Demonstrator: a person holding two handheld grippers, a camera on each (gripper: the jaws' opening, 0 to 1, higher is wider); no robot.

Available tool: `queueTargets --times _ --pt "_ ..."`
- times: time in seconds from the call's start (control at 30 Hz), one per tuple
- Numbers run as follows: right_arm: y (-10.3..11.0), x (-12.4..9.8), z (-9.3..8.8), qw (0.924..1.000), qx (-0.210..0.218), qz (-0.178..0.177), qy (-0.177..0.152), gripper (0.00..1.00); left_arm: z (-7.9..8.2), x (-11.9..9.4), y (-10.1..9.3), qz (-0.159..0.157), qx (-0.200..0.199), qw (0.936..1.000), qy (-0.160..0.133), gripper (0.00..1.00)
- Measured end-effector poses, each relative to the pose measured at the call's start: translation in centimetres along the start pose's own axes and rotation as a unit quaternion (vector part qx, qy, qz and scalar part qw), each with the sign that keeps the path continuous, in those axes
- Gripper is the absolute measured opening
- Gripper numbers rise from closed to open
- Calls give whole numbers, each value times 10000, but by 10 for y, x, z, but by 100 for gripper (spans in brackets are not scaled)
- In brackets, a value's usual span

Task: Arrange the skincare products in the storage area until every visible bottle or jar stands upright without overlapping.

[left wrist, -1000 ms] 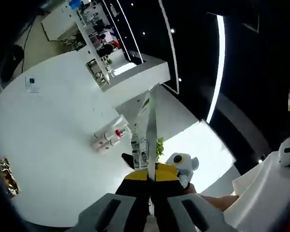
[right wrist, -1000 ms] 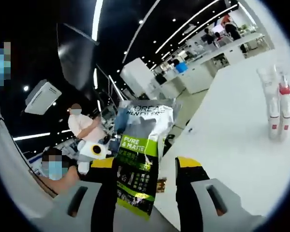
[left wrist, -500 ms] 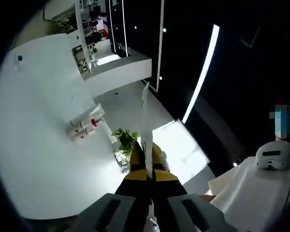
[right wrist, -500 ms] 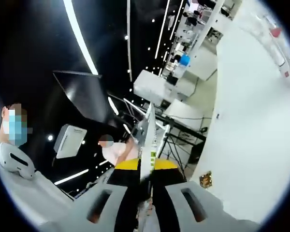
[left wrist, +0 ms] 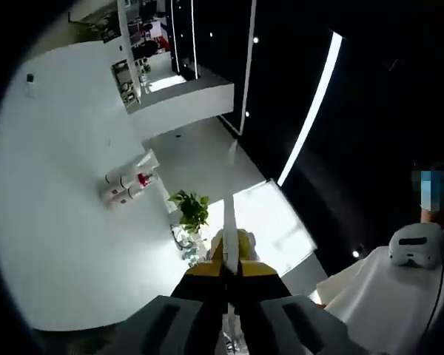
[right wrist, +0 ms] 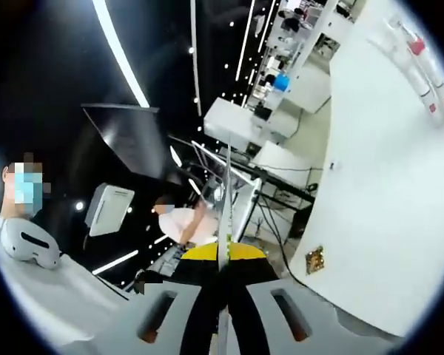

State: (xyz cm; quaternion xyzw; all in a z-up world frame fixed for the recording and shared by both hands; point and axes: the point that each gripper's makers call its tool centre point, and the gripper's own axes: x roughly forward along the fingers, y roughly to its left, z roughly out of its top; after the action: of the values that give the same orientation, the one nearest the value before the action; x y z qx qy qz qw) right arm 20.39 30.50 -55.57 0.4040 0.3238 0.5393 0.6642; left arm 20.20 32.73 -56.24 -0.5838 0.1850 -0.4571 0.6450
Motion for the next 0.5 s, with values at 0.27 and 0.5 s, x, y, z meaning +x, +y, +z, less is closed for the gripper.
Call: queueTargets --times 0.27,0.5 --pt "-5 4 -3 9993 37 46 -359 5 0 -6 -3 -95 172 9998 42 1" --pt "-9 6 -30 9998 -79 -88 176 2 17 -12 0 4 185 9987 -477 1"
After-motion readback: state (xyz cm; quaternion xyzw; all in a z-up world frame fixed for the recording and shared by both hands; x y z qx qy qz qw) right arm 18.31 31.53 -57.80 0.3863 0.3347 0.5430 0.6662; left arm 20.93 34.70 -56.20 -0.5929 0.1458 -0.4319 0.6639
